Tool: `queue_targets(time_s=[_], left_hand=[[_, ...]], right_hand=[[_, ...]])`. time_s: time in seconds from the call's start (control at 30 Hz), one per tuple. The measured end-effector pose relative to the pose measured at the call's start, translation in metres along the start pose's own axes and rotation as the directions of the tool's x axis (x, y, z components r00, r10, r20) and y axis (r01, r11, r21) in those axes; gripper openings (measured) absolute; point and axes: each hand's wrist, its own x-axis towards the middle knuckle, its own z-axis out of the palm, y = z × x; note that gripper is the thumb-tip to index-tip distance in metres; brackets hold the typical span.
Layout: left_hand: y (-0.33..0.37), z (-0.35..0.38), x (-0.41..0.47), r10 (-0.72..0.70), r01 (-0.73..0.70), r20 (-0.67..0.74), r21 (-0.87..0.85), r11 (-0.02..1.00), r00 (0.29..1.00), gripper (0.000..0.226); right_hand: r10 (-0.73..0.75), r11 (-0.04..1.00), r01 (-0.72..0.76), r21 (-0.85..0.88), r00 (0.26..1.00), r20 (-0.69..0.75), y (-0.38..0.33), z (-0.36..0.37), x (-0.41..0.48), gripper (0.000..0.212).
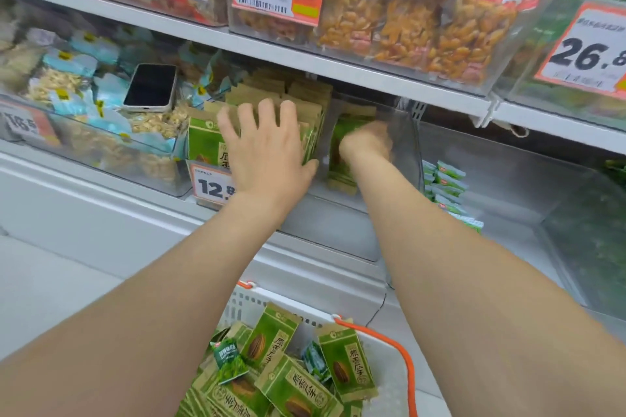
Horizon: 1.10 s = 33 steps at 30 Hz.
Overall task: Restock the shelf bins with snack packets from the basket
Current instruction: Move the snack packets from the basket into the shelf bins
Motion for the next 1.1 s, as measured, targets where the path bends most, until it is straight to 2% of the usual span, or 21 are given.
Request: queue_targets(time_s=[0.13, 0.23, 0.33, 0.43, 0.57, 0.63, 0.73, 0.9, 1.0, 1.1], left_hand=[[0.002, 0.006, 0.003, -0.014, 0.015, -0.047, 0.019, 1.000, 0.999, 0.075], [0.003, 0.010, 0.005, -0.018, 0.019, -0.046, 0.027, 0.999, 0.999, 0.071], [0.004, 0.013, 0.006, -0.016, 0.018, -0.056, 0.022, 1.000, 0.998, 0.068], [0.004, 0.016, 0.006, -0.008, 0.008, -0.056, 0.006, 1.000, 0.998, 0.067], [0.002, 0.018, 0.004, 0.010, -0.011, -0.072, -0.010, 1.000, 0.997, 0.066], [0.000, 0.018, 0.003, 0.014, -0.016, -0.074, -0.023, 1.000, 0.997, 0.069], [-0.001, 0.013, 0.002, 0.026, -0.029, -0.056, -0.049, 0.998, 0.998, 0.075], [-0.002, -0.001, 0.000, 0.020, -0.024, -0.029, -0.116, 0.993, 0.999, 0.082], [-0.002, -0.012, -0.005, 0.046, -0.050, -0.025, -0.182, 0.982, 0.999, 0.085], [-0.001, -0.030, -0.012, 0.084, -0.096, -0.054, -0.309, 0.946, 0.995, 0.071]], right_hand=[[0.013, 0.998, -0.013, -0.058, 1.000, 0.007, -0.004, 0.016, 0.020, 0.049], [-0.041, 0.992, 0.035, -0.119, 0.998, -0.041, -0.009, 0.019, 0.033, 0.046], [-0.095, 0.985, 0.086, -0.150, 0.994, -0.056, -0.012, 0.025, 0.044, 0.050], [-0.082, 0.983, 0.072, -0.169, 0.995, -0.049, -0.009, 0.029, 0.052, 0.057], [-0.046, 0.997, 0.041, -0.061, 0.996, -0.074, -0.003, 0.029, 0.050, 0.079], [-0.019, 0.999, 0.018, -0.027, 0.999, -0.046, -0.002, 0.034, 0.051, 0.073], [-0.016, 0.998, 0.018, -0.053, 0.999, 0.038, -0.003, 0.031, 0.046, 0.047], [-0.132, 0.984, 0.155, -0.090, 0.966, 0.224, -0.004, 0.015, 0.025, 0.040], [-0.195, 0.934, 0.250, -0.257, 0.956, 0.220, -0.009, -0.003, -0.005, 0.027], [-0.461, 0.841, 0.473, -0.261, 0.881, 0.108, -0.002, -0.024, -0.047, 0.024]])
